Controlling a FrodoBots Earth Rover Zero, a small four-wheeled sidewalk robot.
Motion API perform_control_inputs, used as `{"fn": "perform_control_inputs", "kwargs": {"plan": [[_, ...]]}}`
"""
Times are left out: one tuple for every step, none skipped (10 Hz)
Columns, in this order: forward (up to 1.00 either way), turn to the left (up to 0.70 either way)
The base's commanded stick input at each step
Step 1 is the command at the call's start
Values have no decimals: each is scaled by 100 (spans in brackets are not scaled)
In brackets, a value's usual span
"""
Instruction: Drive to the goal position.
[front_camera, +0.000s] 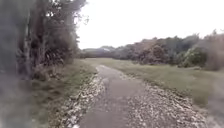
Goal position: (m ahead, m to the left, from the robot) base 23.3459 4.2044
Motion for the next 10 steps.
{"fn": "perform_control_inputs", "kwargs": {"plan": [[85,0],[85,0],[85,0],[85,0],[85,0],[85,0],[85,0],[85,0],[85,0],[85,0]]}}
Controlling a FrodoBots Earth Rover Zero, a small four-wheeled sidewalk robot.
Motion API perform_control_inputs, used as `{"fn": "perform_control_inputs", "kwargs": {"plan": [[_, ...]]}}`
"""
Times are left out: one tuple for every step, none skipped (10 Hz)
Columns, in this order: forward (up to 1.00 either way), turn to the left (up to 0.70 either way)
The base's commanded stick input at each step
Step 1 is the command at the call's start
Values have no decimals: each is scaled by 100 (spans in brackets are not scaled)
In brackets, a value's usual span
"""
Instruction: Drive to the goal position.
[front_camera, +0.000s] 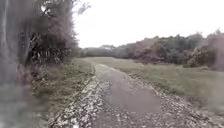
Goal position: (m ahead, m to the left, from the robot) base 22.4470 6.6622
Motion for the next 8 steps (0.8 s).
{"fn": "perform_control_inputs", "kwargs": {"plan": [[85,0],[85,0],[85,0],[85,0],[85,0],[85,0],[85,0],[85,0]]}}
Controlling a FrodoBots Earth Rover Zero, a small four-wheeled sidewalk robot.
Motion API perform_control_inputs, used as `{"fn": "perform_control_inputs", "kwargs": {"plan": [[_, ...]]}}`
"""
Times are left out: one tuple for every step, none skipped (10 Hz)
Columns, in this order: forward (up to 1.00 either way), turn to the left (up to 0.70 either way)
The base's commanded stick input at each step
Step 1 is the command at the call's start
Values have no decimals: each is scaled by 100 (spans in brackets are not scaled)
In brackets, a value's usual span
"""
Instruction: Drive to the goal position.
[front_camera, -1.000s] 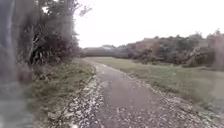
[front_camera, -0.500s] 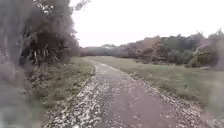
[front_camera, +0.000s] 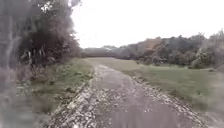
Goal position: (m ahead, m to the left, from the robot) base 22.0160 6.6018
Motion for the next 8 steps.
{"fn": "perform_control_inputs", "kwargs": {"plan": [[85,0],[85,0],[85,34],[85,34],[85,0],[85,0],[85,0],[85,0]]}}
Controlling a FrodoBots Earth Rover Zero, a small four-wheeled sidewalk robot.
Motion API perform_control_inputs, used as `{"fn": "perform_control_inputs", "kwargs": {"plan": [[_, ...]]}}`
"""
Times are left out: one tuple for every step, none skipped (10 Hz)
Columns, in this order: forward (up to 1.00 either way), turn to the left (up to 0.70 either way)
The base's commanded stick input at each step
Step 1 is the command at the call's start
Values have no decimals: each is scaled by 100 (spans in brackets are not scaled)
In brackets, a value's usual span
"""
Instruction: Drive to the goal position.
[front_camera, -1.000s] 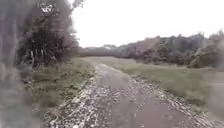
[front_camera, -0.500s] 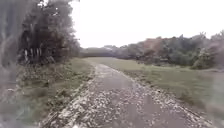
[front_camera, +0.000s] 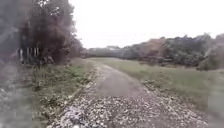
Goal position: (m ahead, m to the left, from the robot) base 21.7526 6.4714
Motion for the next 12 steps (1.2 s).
{"fn": "perform_control_inputs", "kwargs": {"plan": [[85,0],[85,0],[85,0],[85,0],[85,0],[85,0],[85,0],[85,0],[85,0],[85,0],[85,0],[85,0]]}}
